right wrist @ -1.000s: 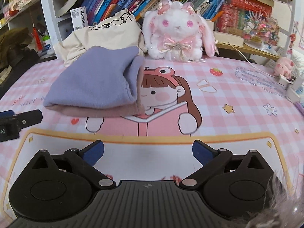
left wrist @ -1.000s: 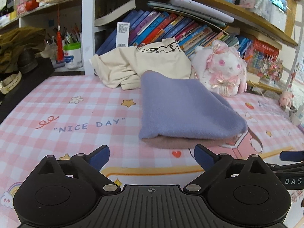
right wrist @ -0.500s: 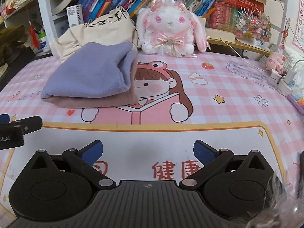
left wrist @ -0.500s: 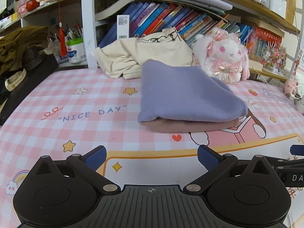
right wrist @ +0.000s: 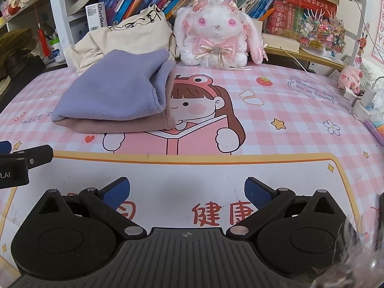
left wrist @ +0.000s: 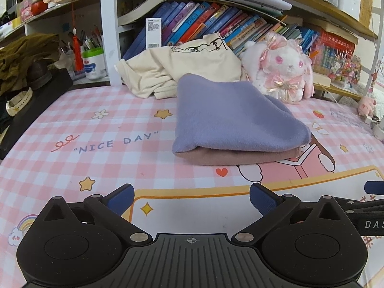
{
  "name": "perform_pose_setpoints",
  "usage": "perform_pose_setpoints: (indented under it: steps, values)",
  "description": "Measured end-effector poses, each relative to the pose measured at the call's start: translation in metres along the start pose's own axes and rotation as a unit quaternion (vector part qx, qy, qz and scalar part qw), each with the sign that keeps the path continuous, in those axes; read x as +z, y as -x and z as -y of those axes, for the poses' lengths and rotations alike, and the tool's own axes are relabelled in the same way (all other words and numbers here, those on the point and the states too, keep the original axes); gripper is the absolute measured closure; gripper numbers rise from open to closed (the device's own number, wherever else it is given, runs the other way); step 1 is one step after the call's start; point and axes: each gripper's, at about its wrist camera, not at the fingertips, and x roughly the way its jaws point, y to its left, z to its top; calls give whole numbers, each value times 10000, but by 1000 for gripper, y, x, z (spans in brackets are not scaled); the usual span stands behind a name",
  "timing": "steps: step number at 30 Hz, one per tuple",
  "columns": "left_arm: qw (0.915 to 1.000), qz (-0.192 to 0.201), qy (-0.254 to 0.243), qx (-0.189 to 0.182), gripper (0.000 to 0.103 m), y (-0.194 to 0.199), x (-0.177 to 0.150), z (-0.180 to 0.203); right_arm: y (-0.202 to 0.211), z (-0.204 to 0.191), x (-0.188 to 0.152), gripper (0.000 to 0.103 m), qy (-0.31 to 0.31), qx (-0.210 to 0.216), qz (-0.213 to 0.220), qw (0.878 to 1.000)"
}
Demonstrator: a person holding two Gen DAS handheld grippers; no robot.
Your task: Fold clothes
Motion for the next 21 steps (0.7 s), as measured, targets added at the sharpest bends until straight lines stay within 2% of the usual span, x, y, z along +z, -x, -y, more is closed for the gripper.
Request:
perform_pose_setpoints:
  steps: [21]
  values:
    - [10000,-93,12,-1,0,-5,0,-1,-5,1,0,0,-51,7,-91,9999]
